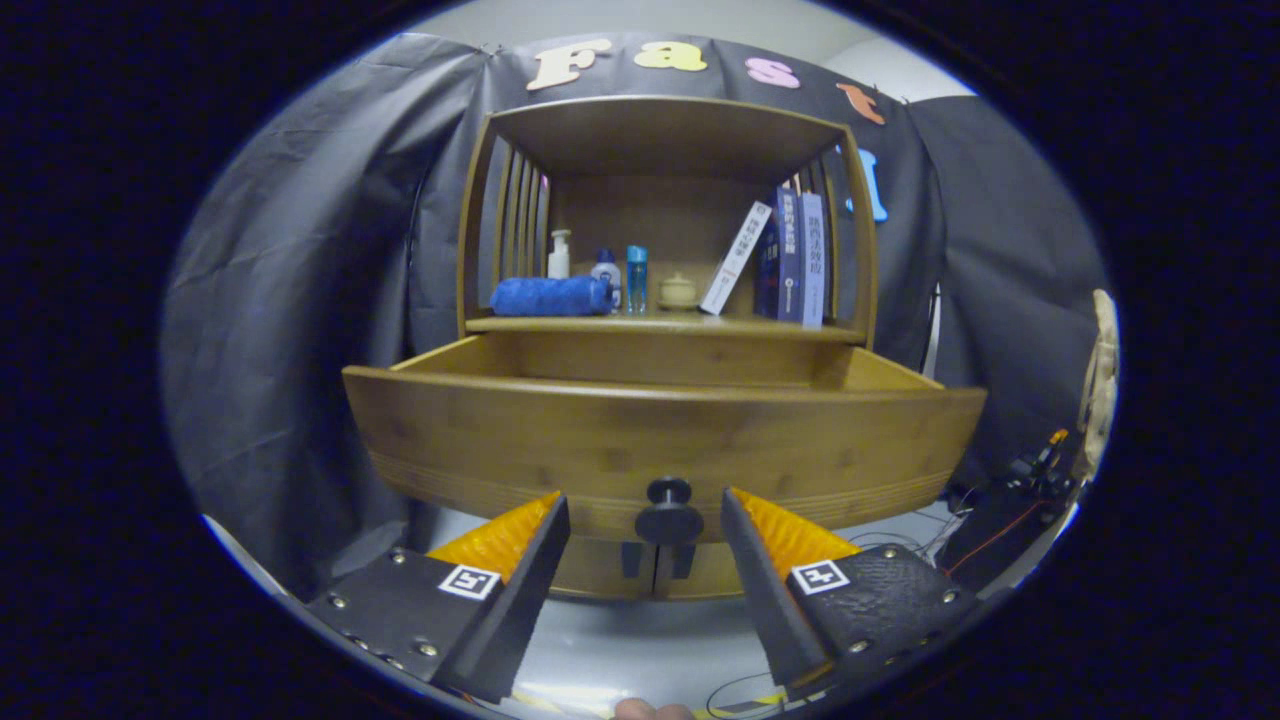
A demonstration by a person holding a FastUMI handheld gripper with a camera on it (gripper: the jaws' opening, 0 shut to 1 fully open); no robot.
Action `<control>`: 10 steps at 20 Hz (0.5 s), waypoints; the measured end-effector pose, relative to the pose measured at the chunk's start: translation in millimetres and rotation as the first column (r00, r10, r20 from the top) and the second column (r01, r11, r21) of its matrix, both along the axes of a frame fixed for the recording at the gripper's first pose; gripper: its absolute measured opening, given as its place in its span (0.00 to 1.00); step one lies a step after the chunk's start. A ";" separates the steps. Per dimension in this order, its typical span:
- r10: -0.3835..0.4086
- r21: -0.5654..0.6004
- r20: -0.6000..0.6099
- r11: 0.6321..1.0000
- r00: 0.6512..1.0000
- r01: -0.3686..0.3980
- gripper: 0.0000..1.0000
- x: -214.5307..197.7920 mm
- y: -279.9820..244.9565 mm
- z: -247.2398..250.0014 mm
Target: Pull open the drawer, take out the items inside it, and place them on the countertop above the cabinet.
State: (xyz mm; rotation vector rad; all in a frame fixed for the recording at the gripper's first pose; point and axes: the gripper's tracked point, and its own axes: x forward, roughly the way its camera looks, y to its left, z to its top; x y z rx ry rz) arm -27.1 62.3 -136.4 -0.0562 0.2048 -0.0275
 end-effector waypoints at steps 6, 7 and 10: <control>-0.062 -0.026 -0.039 0.998 0.997 0.061 0.93 6.4 -22.4 49.6; -0.077 -0.031 -0.049 0.997 0.996 0.075 0.93 10.3 -28.2 58.4; -0.086 -0.032 -0.060 0.996 0.994 0.084 0.93 34.0 -39.4 85.3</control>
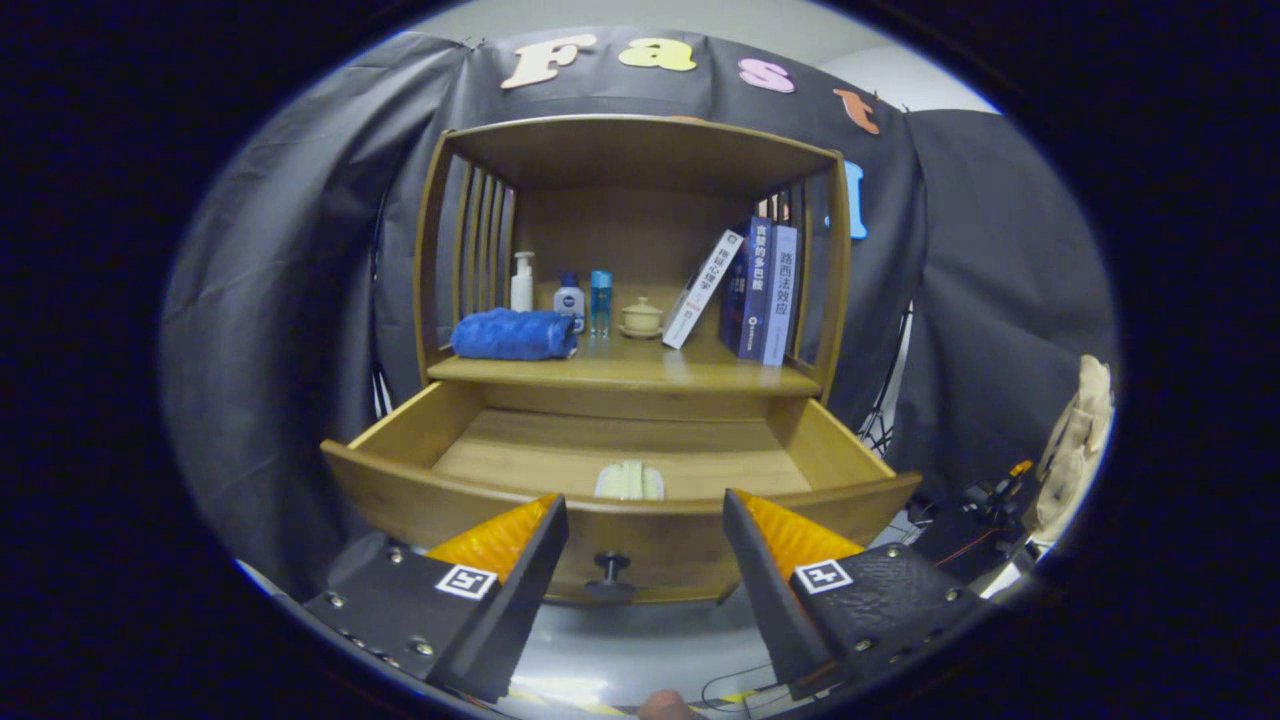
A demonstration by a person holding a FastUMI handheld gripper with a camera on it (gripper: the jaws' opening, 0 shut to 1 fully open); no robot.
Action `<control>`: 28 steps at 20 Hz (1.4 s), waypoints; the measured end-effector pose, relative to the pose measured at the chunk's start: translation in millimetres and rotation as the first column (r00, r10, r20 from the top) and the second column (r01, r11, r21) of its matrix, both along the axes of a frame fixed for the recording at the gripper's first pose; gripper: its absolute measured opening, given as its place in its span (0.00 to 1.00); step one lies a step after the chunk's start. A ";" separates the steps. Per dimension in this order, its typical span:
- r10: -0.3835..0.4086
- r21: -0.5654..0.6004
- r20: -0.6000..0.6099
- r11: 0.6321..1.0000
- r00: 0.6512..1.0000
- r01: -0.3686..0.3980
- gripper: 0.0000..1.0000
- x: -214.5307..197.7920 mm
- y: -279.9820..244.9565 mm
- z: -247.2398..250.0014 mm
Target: Pull open the drawer, take out the items inside it, and place them on the countertop above the cabinet.
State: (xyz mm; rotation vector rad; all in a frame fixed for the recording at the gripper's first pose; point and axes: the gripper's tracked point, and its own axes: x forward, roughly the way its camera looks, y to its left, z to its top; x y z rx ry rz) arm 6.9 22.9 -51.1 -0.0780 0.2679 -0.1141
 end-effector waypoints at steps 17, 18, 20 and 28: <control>0.086 0.160 -0.507 0.987 0.858 -0.005 0.96 127.4 25.2 -95.2; 0.074 0.152 -0.503 0.988 0.861 0.004 0.97 131.8 23.0 -96.9; 0.060 0.165 -0.489 0.986 0.870 0.025 0.98 140.2 23.8 -94.1; 0.013 0.096 -0.561 0.994 0.828 0.049 0.44 135.5 10.6 -124.7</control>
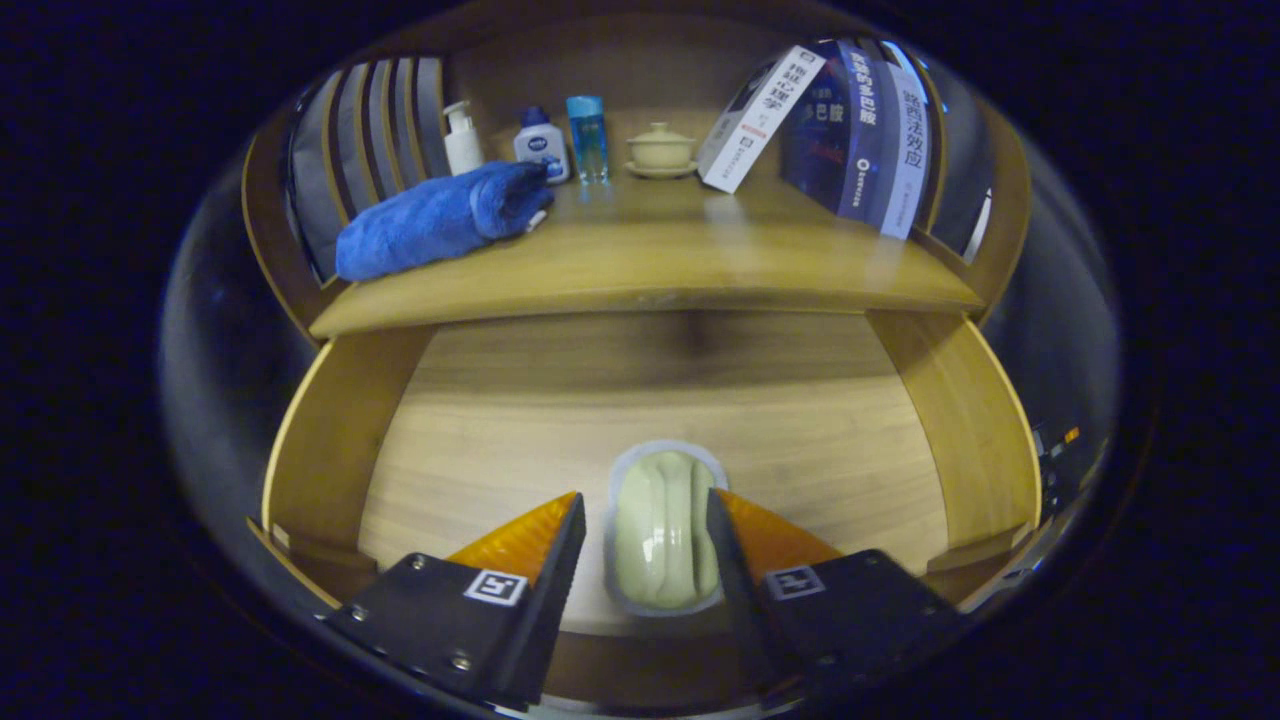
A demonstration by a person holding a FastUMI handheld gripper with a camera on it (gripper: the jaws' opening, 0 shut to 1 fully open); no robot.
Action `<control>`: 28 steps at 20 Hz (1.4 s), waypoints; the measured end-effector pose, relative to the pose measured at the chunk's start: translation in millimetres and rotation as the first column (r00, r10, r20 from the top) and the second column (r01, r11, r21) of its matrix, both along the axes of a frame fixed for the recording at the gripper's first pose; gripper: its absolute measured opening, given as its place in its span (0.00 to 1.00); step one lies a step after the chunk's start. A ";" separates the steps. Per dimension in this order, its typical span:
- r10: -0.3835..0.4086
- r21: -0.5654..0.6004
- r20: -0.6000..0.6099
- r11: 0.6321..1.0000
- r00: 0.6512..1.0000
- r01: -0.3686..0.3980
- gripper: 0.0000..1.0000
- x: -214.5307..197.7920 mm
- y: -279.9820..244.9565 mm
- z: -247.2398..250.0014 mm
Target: Pull open the drawer, take out the items inside it, and place them on the countertop above the cabinet.
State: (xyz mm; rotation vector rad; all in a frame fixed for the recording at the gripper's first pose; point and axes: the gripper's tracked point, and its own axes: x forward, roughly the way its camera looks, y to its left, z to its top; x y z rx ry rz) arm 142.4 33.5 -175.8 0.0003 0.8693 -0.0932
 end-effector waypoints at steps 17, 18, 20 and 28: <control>-0.094 0.100 0.555 0.994 0.826 0.046 0.09 -1.9 -0.8 225.4; -0.091 0.098 0.581 0.994 0.809 0.041 0.09 -0.7 -0.8 240.1; -0.090 0.090 0.609 0.995 0.788 0.044 0.09 0.4 -4.3 261.9; -0.029 0.004 0.662 0.999 0.749 0.034 0.09 45.8 -6.0 305.4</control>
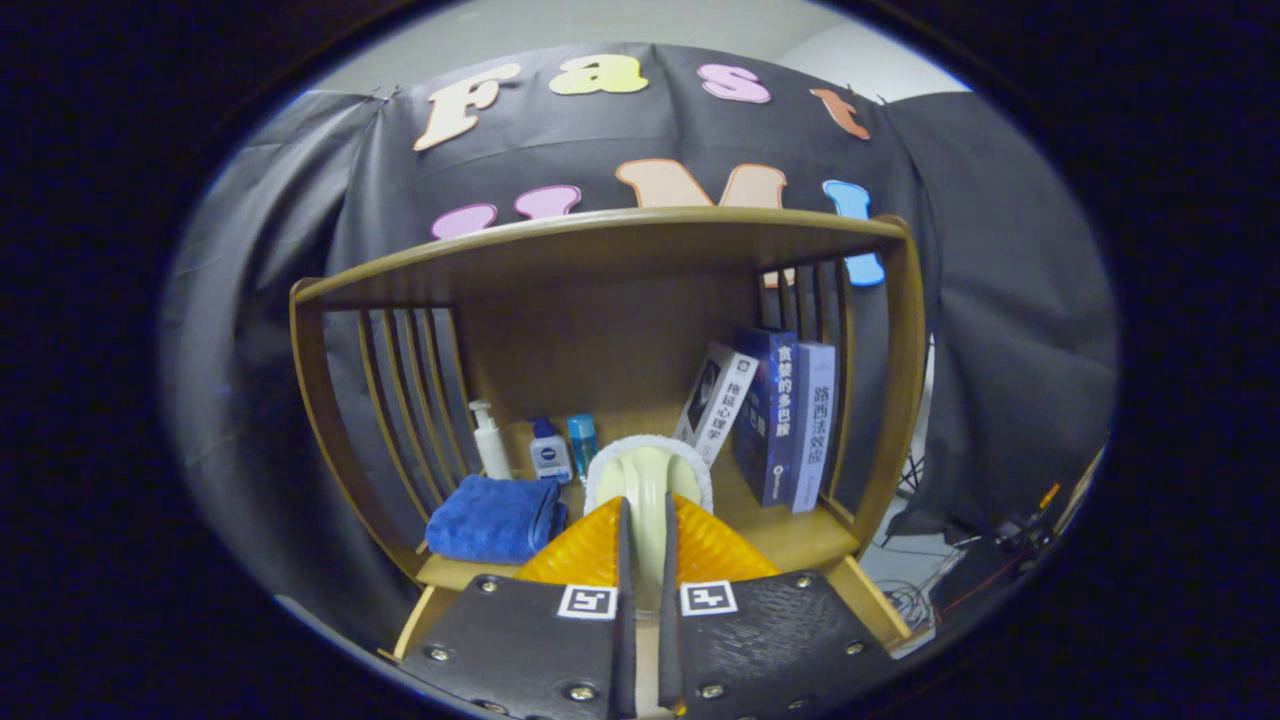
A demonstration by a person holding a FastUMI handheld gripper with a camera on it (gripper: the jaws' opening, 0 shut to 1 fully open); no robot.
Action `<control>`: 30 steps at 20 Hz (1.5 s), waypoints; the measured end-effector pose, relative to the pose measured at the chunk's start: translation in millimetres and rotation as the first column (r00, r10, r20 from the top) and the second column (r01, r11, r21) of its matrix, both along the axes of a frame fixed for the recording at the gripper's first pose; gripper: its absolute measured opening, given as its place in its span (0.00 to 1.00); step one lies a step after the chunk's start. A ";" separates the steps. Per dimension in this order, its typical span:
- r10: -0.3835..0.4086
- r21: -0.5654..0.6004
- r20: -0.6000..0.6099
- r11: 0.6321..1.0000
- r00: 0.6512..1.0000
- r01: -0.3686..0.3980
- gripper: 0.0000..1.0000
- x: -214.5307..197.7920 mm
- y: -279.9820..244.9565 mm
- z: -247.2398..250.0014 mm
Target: Pull open the drawer, take out the items inside it, and place them on the countertop above the cabinet.
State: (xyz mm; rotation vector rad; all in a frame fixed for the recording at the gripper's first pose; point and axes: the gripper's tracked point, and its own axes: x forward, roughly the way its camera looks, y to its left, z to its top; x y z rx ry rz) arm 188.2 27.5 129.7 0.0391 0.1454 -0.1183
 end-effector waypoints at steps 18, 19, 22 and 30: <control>-0.001 -0.040 -0.127 0.999 0.992 -0.004 0.09 159.0 16.3 -161.1; 0.005 -0.027 -0.135 1.000 0.991 -0.009 0.09 163.3 18.3 -164.9; -0.012 -0.054 -0.103 0.999 0.995 0.007 0.09 172.4 16.0 -160.2; -0.049 -0.116 -0.043 0.992 0.998 0.043 0.71 145.3 20.3 -133.1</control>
